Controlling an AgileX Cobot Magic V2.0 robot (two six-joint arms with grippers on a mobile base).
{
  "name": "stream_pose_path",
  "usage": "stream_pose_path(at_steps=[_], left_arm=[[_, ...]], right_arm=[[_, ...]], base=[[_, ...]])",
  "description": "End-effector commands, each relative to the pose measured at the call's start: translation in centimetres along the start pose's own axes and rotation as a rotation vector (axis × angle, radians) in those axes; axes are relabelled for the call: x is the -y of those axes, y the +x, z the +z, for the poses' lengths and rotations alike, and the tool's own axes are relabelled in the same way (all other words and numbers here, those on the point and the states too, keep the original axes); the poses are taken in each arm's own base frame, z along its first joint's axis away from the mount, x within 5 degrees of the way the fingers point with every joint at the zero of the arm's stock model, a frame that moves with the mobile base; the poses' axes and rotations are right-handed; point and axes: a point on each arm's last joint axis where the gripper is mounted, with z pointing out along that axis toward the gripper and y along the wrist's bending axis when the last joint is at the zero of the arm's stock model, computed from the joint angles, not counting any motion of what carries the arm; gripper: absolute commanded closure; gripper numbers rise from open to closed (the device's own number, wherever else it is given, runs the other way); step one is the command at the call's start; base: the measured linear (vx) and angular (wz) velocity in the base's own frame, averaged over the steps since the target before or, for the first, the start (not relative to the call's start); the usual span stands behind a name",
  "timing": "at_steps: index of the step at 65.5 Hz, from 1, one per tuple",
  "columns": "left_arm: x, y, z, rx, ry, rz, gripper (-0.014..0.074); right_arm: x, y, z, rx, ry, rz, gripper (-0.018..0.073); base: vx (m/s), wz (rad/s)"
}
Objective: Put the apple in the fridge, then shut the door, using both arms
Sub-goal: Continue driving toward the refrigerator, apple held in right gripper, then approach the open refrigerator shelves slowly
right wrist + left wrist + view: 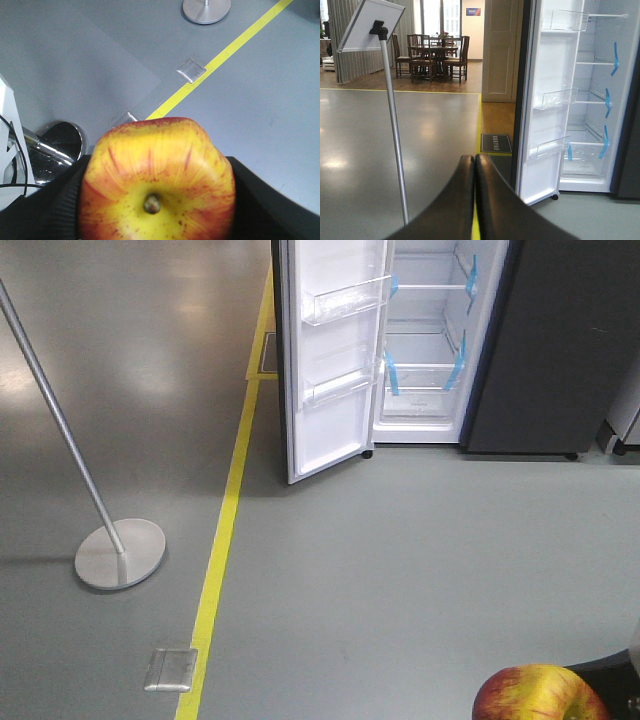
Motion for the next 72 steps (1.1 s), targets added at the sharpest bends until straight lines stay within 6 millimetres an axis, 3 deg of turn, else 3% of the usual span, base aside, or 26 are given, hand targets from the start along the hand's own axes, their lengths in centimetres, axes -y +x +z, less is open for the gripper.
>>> stream_pose_path(at_steps=[1,72], left_arm=[[-0.07,0.24,-0.05,0.061,0.0,-0.008,0.0602],[-0.07,0.24,-0.05,0.061,0.0,-0.008,0.0602]], right_arm=[[-0.12,-1.12,-0.61,0.087,0.0,-0.002,0.0492],[-0.12,-1.12,-0.61,0.087,0.0,-0.002,0.0492]], base=[[0.16,-0.05],[0.11,-0.05]])
